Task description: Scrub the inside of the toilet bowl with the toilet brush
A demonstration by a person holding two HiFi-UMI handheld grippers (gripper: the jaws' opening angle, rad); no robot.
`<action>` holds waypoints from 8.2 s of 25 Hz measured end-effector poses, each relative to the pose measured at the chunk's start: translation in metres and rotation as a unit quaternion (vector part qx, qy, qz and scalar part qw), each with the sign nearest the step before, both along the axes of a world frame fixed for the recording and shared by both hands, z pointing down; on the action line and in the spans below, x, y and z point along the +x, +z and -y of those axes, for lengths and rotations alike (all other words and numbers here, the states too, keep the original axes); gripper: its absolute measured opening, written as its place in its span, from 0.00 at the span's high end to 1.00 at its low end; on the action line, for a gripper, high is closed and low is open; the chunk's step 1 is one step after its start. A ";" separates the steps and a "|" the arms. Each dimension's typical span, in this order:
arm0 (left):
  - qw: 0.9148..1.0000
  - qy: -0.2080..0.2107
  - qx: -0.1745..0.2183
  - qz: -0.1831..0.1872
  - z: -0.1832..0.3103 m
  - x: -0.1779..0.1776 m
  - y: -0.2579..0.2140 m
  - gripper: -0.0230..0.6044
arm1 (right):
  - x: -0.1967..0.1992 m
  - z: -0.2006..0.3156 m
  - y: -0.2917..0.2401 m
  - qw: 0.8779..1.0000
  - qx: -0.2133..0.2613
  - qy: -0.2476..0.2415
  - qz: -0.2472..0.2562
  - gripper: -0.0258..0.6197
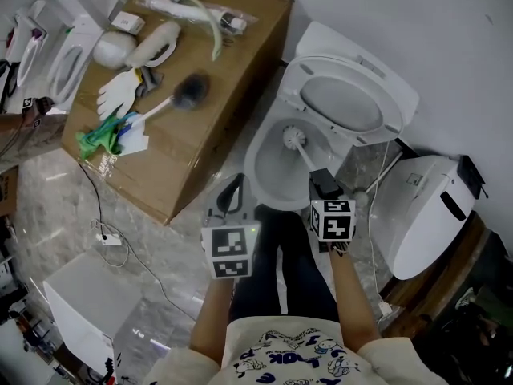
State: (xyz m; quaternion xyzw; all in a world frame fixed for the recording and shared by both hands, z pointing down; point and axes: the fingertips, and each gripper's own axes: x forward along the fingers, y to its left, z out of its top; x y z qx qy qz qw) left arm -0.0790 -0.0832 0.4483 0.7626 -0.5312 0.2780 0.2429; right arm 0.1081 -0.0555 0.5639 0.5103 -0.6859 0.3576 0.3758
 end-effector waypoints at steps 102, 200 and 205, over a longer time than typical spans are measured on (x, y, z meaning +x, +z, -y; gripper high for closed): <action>0.999 -0.003 -0.051 -0.008 -0.038 0.008 0.064 0.96 | -0.010 -0.020 0.174 0.989 -0.110 -0.097 -0.012 0.71; 0.999 -0.016 -0.027 -0.030 -0.010 0.024 0.050 0.96 | 0.029 -0.050 0.131 0.909 -0.185 -0.351 -0.123 0.71; 0.999 -0.017 -0.028 -0.029 -0.010 0.022 0.050 0.96 | 0.046 -0.035 0.137 0.921 -0.179 -0.318 -0.138 0.71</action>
